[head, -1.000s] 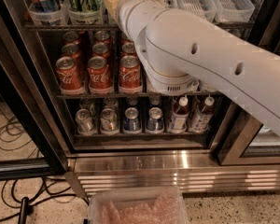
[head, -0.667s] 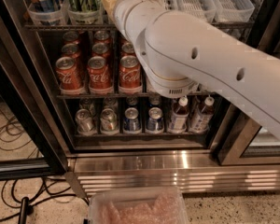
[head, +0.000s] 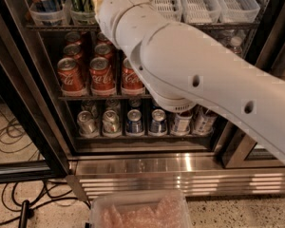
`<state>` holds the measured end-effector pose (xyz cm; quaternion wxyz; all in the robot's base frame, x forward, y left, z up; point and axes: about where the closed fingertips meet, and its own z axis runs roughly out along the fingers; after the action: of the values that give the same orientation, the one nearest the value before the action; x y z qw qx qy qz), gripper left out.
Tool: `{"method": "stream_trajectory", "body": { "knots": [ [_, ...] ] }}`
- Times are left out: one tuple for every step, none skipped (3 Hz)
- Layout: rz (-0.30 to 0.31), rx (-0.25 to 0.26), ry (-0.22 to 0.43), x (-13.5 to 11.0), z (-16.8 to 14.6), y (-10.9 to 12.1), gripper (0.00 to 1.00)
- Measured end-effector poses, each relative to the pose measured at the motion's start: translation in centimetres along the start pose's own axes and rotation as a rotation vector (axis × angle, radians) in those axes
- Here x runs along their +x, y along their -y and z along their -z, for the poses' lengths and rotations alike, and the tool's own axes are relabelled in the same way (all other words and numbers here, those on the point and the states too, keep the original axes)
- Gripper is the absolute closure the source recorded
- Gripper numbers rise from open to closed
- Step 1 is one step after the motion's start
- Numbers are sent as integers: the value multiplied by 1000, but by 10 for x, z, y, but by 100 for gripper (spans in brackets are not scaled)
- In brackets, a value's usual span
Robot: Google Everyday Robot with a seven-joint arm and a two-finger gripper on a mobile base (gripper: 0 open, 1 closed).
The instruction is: Pick green can from top shelf of fridge
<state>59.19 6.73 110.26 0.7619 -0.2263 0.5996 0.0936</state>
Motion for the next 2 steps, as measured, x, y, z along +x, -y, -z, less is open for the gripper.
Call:
{"method": "stream_trajectory", "body": {
  "knots": [
    [1,-23,23,-9,22,-16,100],
    [-28,-45,15,-3,49,-30,100]
  ]
}}
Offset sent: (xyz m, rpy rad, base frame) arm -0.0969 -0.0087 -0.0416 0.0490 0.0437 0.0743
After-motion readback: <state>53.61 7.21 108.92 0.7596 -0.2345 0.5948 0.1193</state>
